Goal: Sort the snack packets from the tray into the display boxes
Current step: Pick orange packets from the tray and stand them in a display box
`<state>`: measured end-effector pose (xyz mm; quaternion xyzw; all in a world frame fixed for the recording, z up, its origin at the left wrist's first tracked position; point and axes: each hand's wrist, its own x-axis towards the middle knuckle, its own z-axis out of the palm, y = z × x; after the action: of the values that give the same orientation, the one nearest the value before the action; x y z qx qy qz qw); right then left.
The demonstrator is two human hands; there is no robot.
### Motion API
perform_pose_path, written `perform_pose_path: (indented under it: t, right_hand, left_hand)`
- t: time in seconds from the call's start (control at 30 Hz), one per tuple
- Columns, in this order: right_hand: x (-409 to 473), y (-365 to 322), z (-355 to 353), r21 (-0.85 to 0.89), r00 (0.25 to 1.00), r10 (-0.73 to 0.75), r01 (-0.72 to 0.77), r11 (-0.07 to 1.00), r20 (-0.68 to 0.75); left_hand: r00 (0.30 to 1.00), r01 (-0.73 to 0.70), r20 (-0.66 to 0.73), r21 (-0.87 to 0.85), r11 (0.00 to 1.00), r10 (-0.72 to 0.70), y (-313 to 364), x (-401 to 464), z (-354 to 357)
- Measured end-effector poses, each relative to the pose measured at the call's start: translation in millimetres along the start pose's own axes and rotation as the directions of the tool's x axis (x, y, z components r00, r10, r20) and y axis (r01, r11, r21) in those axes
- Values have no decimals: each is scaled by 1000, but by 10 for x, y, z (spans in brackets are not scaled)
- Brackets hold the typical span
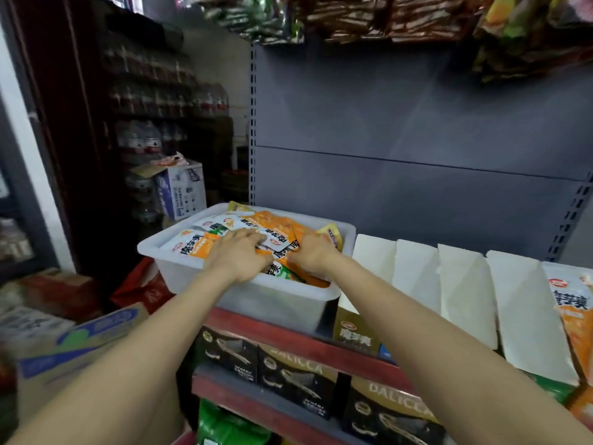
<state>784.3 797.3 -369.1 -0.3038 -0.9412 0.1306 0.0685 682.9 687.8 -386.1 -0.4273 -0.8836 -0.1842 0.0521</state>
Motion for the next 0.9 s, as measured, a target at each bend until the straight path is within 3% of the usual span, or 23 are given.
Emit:
perform_pose_path:
  t: [0.1, 0.27, 0.37, 0.47, 0.53, 0.6, 0.67, 0.8, 0.9]
  right_hand:
    - [35, -48, 7, -10, 998, 37, -36, 999, 43]
    - [-16, -91, 32, -6, 992, 0, -1, 1000, -127]
    - [-33, -85, 65, 7, 989, -48, 49, 999, -142]
    - [-13, -25, 85, 180, 971, -63, 106, 978, -229]
    - [-53, 8, 72, 307, 957, -67, 157, 939, -283]
    - [-129, 24, 37, 401, 942, -79, 214, 891, -327]
    - [-197, 26, -30, 430, 922, -111, 276, 859, -371]
    - [-312, 68, -129, 331, 878, -187, 353, 875, -441]
    - [-361, 138, -139, 329, 854, -140, 338, 882, -501]
  left_hand:
    - [1000, 12, 3, -6, 1000, -12, -20, 1, 16]
    - [999, 36, 7, -36, 999, -36, -45, 30, 40]
    - [999, 22, -31, -20, 1000, -23, -40, 18, 41]
    - [998, 33, -55, -61, 998, -37, -44, 10, 42]
    - [996, 43, -60, -244, 969, -60, -51, 15, 15]
    - [990, 61, -65, -588, 807, -123, -36, -7, -56]
    - [975, 74, -68, -802, 592, -214, -25, -24, -148]
    - [971, 139, 86, -962, 233, -224, 44, -118, -250]
    - [963, 118, 105, -992, 37, -247, 153, -215, -294]
